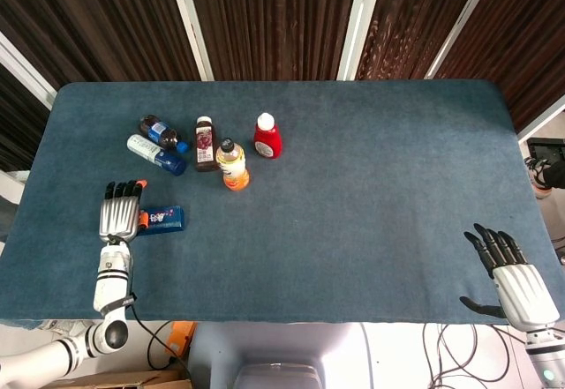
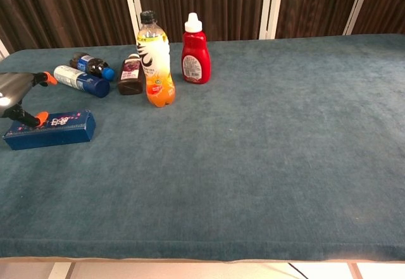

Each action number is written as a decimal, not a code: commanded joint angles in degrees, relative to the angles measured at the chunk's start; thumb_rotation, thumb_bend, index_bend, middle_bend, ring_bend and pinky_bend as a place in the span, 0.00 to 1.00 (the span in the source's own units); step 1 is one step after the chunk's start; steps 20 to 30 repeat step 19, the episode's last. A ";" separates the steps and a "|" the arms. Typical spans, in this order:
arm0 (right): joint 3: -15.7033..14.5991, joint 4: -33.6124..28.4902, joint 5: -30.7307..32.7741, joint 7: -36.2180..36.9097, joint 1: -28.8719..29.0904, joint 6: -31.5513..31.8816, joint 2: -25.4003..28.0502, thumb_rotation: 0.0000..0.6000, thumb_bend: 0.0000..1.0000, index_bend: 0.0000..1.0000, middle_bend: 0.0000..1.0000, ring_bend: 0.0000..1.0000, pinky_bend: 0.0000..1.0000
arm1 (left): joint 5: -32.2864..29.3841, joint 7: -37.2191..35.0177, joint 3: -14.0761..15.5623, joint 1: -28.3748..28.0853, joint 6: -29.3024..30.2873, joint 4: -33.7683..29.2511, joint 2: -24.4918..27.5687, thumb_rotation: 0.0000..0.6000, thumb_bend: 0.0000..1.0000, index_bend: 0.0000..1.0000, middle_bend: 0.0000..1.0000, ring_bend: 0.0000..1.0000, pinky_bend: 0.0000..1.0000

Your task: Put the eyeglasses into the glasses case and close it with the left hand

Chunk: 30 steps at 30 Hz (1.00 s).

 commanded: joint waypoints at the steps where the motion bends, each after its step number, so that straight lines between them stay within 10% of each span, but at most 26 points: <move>1: 0.09 0.10 0.13 0.17 -0.02 0.08 0.04 1.00 0.15 0.00 0.00 0.00 0.00 | 6.99 -6.84 1.78 3.67 5.52 -7.21 4.60 1.00 0.39 0.08 0.09 0.07 0.11; 6: 0.15 0.18 0.67 -1.22 0.07 -0.51 -0.41 1.00 0.15 0.00 0.00 0.00 0.00 | 26.25 -27.94 13.28 15.26 15.29 -23.98 20.74 1.00 0.39 0.00 0.01 0.00 0.08; 11: 0.06 -0.34 0.95 -4.54 0.39 -1.57 -1.61 1.00 0.15 0.00 0.00 0.00 0.00 | 40.63 -35.20 25.62 25.15 25.44 -21.93 29.38 1.00 0.37 0.00 0.00 0.00 0.02; 30: 0.20 -0.96 0.96 -7.68 0.86 -2.27 -3.35 1.00 0.15 0.00 0.00 0.00 0.00 | 41.96 -35.36 24.00 29.01 30.59 -18.41 28.67 1.00 0.37 0.00 0.00 0.00 0.00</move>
